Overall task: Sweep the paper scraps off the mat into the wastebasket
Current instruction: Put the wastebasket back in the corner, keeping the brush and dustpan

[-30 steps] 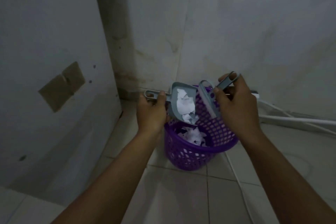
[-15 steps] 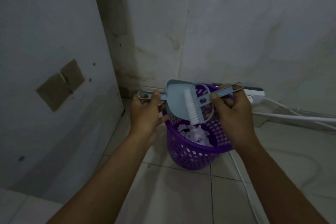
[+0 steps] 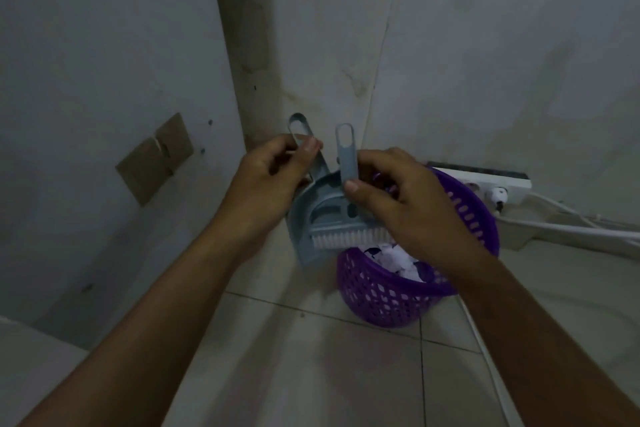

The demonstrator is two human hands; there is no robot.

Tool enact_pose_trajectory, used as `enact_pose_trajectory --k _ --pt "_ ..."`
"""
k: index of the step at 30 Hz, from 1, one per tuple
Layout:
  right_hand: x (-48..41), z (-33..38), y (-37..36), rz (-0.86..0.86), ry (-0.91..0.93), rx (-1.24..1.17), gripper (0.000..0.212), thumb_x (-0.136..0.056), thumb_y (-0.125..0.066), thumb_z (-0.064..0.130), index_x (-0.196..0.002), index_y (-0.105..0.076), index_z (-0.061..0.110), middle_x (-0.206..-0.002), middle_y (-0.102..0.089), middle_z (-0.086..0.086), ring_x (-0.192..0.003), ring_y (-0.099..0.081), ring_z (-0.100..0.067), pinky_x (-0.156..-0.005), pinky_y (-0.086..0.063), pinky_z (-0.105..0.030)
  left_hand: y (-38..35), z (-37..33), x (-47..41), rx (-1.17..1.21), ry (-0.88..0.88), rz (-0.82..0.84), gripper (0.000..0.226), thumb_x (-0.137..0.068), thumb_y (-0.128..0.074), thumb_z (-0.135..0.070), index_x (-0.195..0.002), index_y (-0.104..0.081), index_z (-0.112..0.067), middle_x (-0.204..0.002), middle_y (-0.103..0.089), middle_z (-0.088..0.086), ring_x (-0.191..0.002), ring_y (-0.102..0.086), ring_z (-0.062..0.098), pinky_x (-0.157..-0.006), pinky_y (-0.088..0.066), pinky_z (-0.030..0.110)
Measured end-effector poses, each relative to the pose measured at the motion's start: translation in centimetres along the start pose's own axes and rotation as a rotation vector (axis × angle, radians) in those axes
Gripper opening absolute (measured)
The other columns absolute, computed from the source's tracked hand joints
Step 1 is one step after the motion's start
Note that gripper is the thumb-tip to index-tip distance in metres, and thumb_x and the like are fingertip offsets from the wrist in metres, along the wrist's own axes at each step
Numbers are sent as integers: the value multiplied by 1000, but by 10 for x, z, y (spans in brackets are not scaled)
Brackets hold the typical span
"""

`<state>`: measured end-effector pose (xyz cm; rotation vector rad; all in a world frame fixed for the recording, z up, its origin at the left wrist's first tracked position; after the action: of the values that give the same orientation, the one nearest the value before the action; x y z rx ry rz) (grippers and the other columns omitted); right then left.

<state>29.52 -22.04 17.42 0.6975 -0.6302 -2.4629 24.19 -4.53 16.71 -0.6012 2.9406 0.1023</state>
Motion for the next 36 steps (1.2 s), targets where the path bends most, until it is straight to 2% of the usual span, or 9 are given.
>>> enact_pose_trajectory --k 3,6,11,16,20,24,27,30,36 --pt "-2 -6 -18 -48 19 152 35 -92 -59 43 -126 -57 37 -118 -44 4 -112 -46 -10 -96 -46 -27 9 0 3 -26 15 23 21 -102 -55 -39 -103 -72 -25 -82 -74 -13 -73 -69 0 -65 -53 18" --pt "-6 -1 -31 -65 42 229 34 -91 -53 53 -120 -61 37 -122 -51 8 -114 -46 -17 -95 -46 -40 16 -1 6 -23 79 42 30 -101 -52 -45 -110 -71 -23 -99 -77 -2 -85 -74 13 -70 -59 28" --pt "-10 12 -44 -38 83 32 16 -90 -63 42 -95 -67 28 -93 -62 10 -86 -60 -2 -74 -49 -18 28 -9 13 -57 134 101 46 -82 -52 -69 -104 -72 -33 -101 -76 -7 -87 -75 15 -70 -63 33" --pt "-9 17 -60 -7 124 130 17 -89 -63 42 -88 -62 25 -85 -56 13 -80 -54 -2 -67 -40 -12 42 -4 11 -98 22 107 15 -98 -63 -34 -90 -71 -24 -78 -70 -12 -72 -67 0 -65 -52 17" --pt "2 16 -57 69 33 104 20 -89 -61 44 -95 -62 26 -92 -60 16 -87 -55 -1 -73 -47 -20 38 7 13 -111 32 152 14 -98 -63 -30 -92 -72 -20 -81 -70 -9 -73 -67 1 -65 -52 16" --pt "37 -40 6 -267 -205 332 46 -82 -59 57 -119 -56 32 -116 -62 9 -109 -56 -16 -89 -50 -41 24 21 12 -169 243 239 23 -99 -60 -38 -104 -72 -18 -91 -72 -5 -71 -67 -3 -63 -53 16" --pt "72 -92 47 -431 -537 544 67 -80 -54 51 -139 -42 22 -138 -49 -13 -126 -46 -37 -103 -40 -55 7 37 18 -179 374 318 24 -99 -59 -43 -110 -71 -25 -93 -74 -13 -79 -69 -5 -74 -54 29" --pt "87 -110 41 -447 -649 394 75 -90 -61 22 -153 -19 18 -160 -14 -14 -146 -16 -29 -114 -20 -42 -12 51 24 -193 410 362 21 -101 -56 -44 -106 -68 -27 -95 -73 -15 -86 -68 -5 -73 -53 29" --pt "77 -109 25 -488 -412 275 60 -83 -56 5 -139 -40 17 -135 -49 -10 -121 -49 -28 -98 -40 -37 -9 60 24 -181 416 300 17 -101 -55 -44 -105 -67 -33 -102 -75 -15 -89 -69 -9 -76 -56 32"
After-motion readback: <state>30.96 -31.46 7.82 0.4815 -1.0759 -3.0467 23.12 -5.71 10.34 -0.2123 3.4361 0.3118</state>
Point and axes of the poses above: each hand's wrist, its own x-axis away from the middle knuckle, its own y-axis out of the back of the hand, z = x × y, the point moved 2 cm from there along -x, towards the middle knuckle
